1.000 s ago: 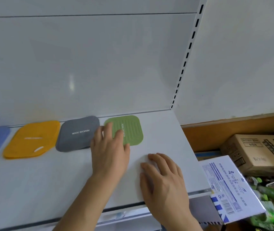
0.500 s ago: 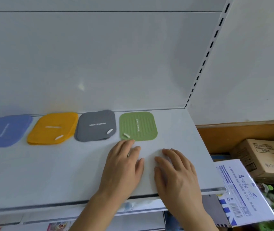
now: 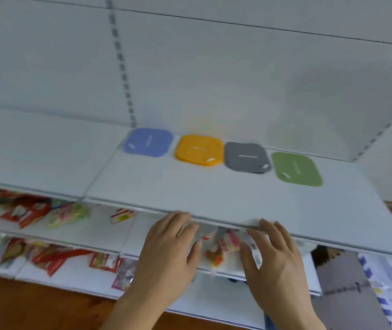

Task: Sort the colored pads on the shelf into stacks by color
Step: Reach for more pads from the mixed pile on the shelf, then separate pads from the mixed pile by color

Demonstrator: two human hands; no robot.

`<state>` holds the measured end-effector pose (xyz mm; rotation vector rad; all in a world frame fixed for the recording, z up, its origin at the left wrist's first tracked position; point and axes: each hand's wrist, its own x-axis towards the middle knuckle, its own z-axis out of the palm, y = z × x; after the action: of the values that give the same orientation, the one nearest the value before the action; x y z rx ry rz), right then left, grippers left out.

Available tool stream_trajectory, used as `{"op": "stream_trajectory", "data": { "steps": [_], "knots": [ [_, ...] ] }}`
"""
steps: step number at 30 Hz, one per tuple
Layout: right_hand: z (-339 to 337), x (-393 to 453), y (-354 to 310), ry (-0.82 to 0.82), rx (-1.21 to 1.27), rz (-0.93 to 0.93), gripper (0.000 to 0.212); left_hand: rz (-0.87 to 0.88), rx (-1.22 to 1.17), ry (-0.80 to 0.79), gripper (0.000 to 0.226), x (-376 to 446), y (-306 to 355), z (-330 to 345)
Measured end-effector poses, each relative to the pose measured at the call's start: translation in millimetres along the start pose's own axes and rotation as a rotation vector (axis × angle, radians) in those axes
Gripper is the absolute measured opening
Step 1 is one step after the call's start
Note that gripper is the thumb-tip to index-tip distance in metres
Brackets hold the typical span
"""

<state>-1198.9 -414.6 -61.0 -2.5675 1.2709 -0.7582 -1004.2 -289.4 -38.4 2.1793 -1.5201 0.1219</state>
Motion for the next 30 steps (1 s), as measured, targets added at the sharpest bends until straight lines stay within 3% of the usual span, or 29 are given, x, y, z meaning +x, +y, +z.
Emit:
{"op": "stream_trajectory", "data": {
  "steps": [5,10,16,21,30],
  "knots": [
    [35,-20,-100,-0.079,0.134,-0.208,0.032,-0.251,0.065,-0.098,0.046,-79,-94,-47],
    [77,-22,-194,-0.291,0.164,-0.393,0.033,-0.473,0.077,-0.095,0.027,-138,-166,-93],
    [139,-2,-307,-0.380,0.191,-0.582,0.031,-0.673,0.139,-0.104,0.041,-178,-252,-134],
    [194,18,-410,-0.439,0.242,-0.690,0.045,-0.803,0.215,-0.047,0.050,-190,-334,-177],
    [251,48,-573,-0.502,0.362,-0.858,0.042,-0.976,0.246,0.116,0.030,-189,-453,-254]
  ]
}}
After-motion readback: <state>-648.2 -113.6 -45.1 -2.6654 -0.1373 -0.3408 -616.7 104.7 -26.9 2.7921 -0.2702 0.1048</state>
